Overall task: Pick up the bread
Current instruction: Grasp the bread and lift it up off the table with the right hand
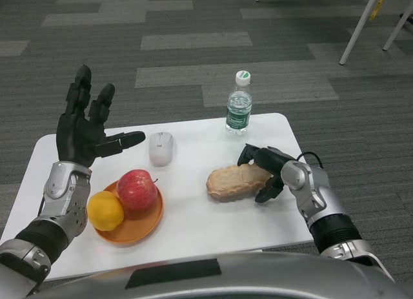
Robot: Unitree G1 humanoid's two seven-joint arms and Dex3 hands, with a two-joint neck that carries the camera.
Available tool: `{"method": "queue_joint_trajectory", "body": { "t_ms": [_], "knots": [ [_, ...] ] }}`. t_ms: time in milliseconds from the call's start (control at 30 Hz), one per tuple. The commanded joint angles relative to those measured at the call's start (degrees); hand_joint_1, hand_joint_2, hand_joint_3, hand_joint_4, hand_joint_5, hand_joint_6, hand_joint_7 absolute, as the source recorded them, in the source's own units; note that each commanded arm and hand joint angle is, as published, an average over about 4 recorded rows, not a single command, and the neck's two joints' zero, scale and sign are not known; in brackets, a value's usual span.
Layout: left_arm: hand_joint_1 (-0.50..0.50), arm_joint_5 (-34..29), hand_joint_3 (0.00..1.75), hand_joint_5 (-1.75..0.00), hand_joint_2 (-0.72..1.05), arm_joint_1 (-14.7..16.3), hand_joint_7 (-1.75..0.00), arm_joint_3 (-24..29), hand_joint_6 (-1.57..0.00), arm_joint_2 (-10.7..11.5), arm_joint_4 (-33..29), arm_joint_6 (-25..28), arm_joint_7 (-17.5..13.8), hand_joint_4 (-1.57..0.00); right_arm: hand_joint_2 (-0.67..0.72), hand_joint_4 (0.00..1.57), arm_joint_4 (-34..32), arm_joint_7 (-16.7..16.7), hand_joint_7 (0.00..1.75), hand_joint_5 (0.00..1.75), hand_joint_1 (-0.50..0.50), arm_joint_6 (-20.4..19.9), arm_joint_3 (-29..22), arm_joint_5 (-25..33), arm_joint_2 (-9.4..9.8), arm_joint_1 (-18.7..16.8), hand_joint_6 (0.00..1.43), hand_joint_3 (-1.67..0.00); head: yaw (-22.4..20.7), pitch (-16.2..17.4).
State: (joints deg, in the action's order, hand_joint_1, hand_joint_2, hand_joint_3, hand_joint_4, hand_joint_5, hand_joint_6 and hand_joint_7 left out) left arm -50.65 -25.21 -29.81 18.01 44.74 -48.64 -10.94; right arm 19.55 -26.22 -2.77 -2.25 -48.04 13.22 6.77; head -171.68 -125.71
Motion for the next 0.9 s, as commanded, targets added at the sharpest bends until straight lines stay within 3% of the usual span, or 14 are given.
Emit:
{"method": "queue_joint_trajectory", "body": {
  "t_ms": [33,267,433,567,700,900],
  "knots": [
    [0.5,0.3,0.02,-0.41,0.43,-0.6,0.0,0.3,0.0,-0.2,-0.4,-0.3,-0.1,0.0,-0.54,0.0,1.5,-3.4,0.98,0.87,0.17,1.7,1.6,-0.6,0.09,-2.5,0.0,-0.16,0.0,0.0],
    [0.5,0.3,0.09,-0.41,0.43,-0.5,0.0,0.3,0.0,-0.3,-0.3,-0.3,-0.1,0.0,-0.54,0.0,1.7,-3.4,1.05,0.95,0.17,1.7,2.5,-0.8,0.09,-2.3,0.0,-0.22,-0.2,0.2],
    [0.5,0.3,0.02,-0.41,0.43,-0.5,0.0,0.4,0.0,-0.3,-0.4,-0.3,-0.1,0.0,-0.54,0.0,1.5,-3.6,1.12,0.78,0.17,2.7,2.6,-0.2,0.12,-2.3,0.0,-0.24,-0.1,0.2],
    [0.5,0.3,0.0,-0.36,0.43,-0.5,0.0,0.4,0.0,-0.3,-0.4,-0.3,-0.1,0.0,-0.54,0.0,1.4,-3.7,1.24,0.48,0.17,3.1,2.6,0.9,0.14,-2.3,0.0,-0.2,-0.2,0.2],
    [0.5,0.3,0.09,-0.41,0.43,-0.5,0.0,0.5,0.0,-0.3,-0.4,-0.3,-0.1,0.0,-0.51,0.0,1.4,-3.8,1.17,0.51,0.17,3.1,2.7,1.7,0.14,-2.3,0.0,-0.2,-0.2,0.3],
    [0.5,0.3,0.04,-0.41,0.43,-0.5,0.0,0.5,0.0,-0.3,-0.4,-0.3,-0.1,0.0,-0.54,0.0,1.4,-3.8,1.12,0.68,0.17,2.7,2.7,1.6,0.14,-2.3,0.0,-0.16,-0.3,0.4]
  ]
}}
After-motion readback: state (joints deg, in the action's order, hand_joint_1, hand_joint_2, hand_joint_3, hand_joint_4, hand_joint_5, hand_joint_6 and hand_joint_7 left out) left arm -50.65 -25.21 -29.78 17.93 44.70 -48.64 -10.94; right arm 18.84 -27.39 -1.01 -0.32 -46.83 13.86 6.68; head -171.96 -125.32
